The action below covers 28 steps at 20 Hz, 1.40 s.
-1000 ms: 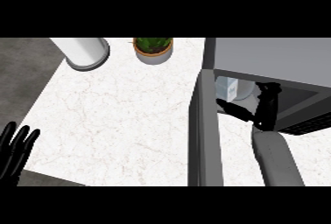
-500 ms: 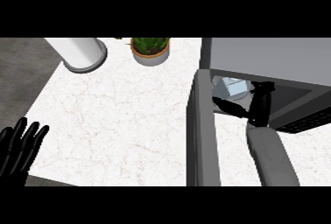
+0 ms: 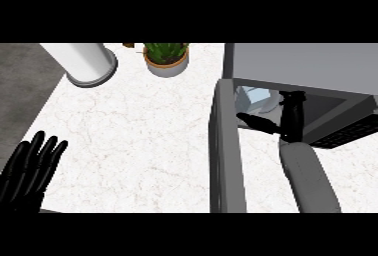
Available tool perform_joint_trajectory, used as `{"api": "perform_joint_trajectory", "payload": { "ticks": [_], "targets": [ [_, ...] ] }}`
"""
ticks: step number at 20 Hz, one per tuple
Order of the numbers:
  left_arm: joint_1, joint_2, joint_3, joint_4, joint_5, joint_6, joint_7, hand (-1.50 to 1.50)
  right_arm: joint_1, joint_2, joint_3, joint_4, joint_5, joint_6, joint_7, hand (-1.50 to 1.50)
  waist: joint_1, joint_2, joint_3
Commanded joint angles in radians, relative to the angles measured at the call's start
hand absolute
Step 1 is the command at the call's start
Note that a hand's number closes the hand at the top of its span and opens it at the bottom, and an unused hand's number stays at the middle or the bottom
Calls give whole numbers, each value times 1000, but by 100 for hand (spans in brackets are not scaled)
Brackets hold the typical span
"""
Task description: Pick up the milk, place it into the microwave and close the microwave
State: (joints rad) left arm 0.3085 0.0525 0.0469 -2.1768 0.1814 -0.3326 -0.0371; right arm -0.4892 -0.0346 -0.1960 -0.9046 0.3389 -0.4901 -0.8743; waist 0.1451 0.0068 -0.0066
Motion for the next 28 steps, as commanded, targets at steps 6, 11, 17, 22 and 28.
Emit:
{"api": "perform_joint_trajectory", "payload": {
  "ticks": [6, 11, 17, 22, 28],
  "targets": [
    [-28, -17, -22, -6, -52, 35, 15, -150, -144, -41, -69, 190, -82, 136, 221, -150, -15, 36, 11],
    [-31, -24, -57, 41, -79, 24, 6, -150, -143, -10, -56, 219, -97, 166, 212, -150, -41, 31, 8],
    [-42, -36, -101, 67, -85, 18, 29, -150, -109, -34, -52, 229, -157, 316, 167, -150, -77, 23, 9],
    [-59, -17, -117, 120, -86, -25, -2, -150, -80, -13, -46, 241, -207, 408, 146, -150, -105, 12, 7],
    [-84, 7, -208, 187, -139, -86, 0, 150, -63, -3, -42, 231, -233, 453, 145, -150, -133, 1, 6]
  ]
}}
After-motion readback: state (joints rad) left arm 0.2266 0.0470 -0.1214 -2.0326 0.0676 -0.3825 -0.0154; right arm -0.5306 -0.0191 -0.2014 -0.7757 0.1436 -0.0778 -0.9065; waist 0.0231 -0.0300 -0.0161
